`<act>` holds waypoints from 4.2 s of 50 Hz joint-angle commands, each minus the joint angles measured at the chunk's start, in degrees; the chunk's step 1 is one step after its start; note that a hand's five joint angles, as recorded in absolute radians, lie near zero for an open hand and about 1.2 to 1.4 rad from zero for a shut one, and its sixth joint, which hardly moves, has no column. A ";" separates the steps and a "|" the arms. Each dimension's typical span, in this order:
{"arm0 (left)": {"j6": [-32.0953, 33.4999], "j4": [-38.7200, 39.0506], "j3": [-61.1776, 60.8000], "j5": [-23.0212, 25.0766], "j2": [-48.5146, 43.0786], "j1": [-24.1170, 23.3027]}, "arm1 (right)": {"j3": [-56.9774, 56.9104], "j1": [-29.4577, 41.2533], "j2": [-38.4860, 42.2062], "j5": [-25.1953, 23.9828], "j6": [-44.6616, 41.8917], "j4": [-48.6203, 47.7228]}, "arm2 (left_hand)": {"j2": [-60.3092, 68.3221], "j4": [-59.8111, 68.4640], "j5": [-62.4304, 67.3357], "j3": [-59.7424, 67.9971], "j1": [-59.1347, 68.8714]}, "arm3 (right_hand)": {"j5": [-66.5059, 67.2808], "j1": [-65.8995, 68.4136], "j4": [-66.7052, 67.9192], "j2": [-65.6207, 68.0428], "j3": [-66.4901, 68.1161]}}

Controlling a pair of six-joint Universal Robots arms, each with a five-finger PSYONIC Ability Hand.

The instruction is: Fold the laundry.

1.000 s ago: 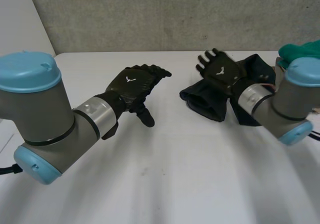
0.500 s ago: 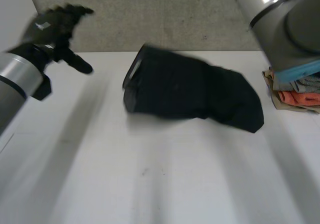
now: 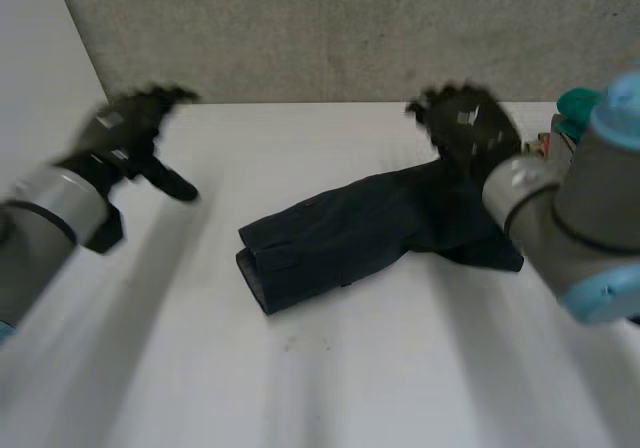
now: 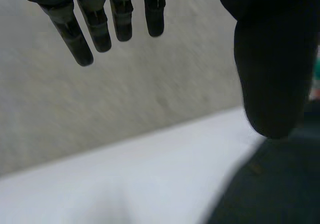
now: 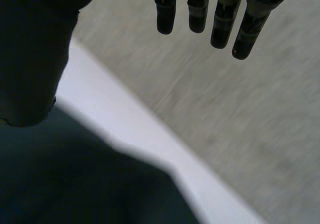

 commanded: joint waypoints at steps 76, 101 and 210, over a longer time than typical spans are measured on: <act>-0.82 13.96 14.60 3.37 -8.00 -23.75 | 22.75 -14.86 -12.93 -2.38 -1.22 -4.82 | 1.42 1.75 1.66 1.40 1.90 | -4.07 -2.21 -3.70 -2.79 -2.14; -0.12 9.81 -6.33 3.72 2.30 -4.49 | 4.38 1.59 13.77 8.68 -12.99 -6.56 | 2.27 2.60 2.50 2.24 2.74 | 65.90 67.76 66.27 67.17 67.82; 17.55 -12.42 2.19 -3.04 4.75 -8.36 | 17.31 1.33 -19.34 5.10 -1.04 2.98 | 66.50 66.83 66.74 66.48 66.98 | 65.93 67.79 66.30 67.21 67.86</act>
